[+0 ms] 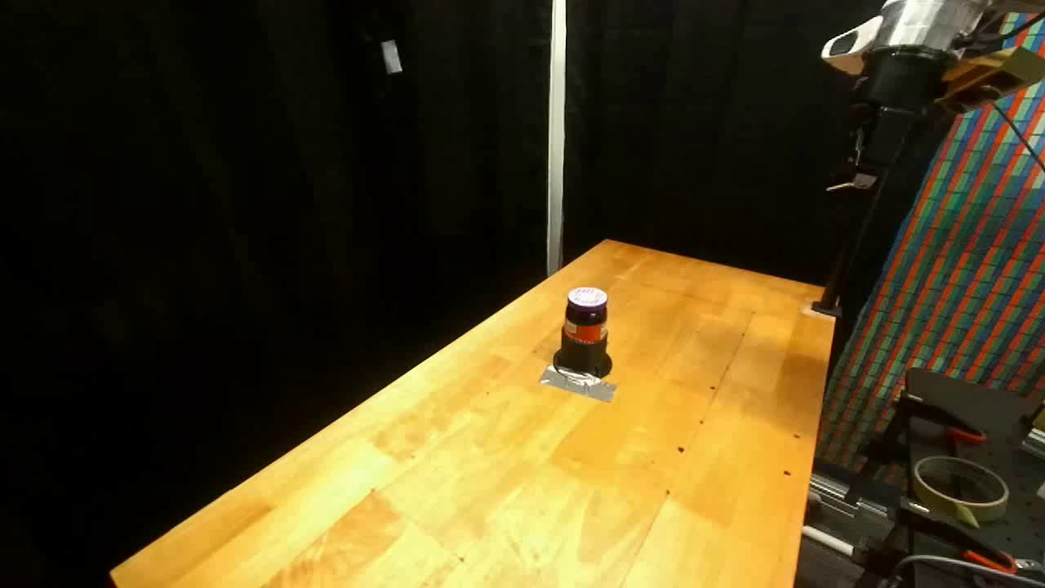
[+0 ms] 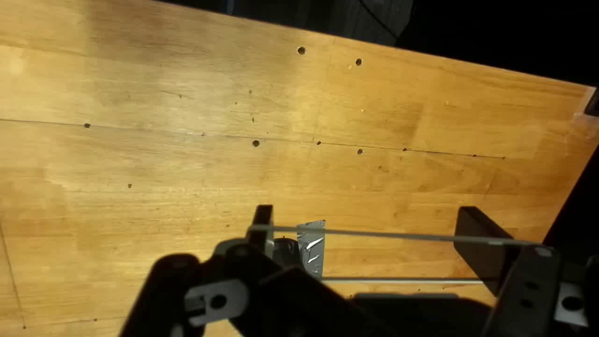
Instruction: Put the rubber band around the jar.
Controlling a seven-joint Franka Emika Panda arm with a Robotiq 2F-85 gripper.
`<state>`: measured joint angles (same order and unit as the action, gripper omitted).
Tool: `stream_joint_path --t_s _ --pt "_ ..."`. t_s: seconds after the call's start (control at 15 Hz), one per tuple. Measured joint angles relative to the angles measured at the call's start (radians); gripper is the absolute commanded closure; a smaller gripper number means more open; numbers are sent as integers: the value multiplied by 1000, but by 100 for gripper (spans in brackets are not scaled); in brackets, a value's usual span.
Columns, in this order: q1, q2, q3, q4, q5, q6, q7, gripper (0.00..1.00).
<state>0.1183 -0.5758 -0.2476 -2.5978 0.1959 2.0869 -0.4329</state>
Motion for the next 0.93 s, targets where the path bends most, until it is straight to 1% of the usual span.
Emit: stream_joint_path --t_s 0.33,0.47,0.53,0.67,0.93 --pt "0 -1 0 1 0 0 0 0" --pt "-6 2 11 0 -1 0 1 0" --pt "-7 16 31 6 -10 0 15 0" --pt "-6 79 103 42 -44 -1 84 0" --pt "0 309 271 190 -127 -28 261 0"
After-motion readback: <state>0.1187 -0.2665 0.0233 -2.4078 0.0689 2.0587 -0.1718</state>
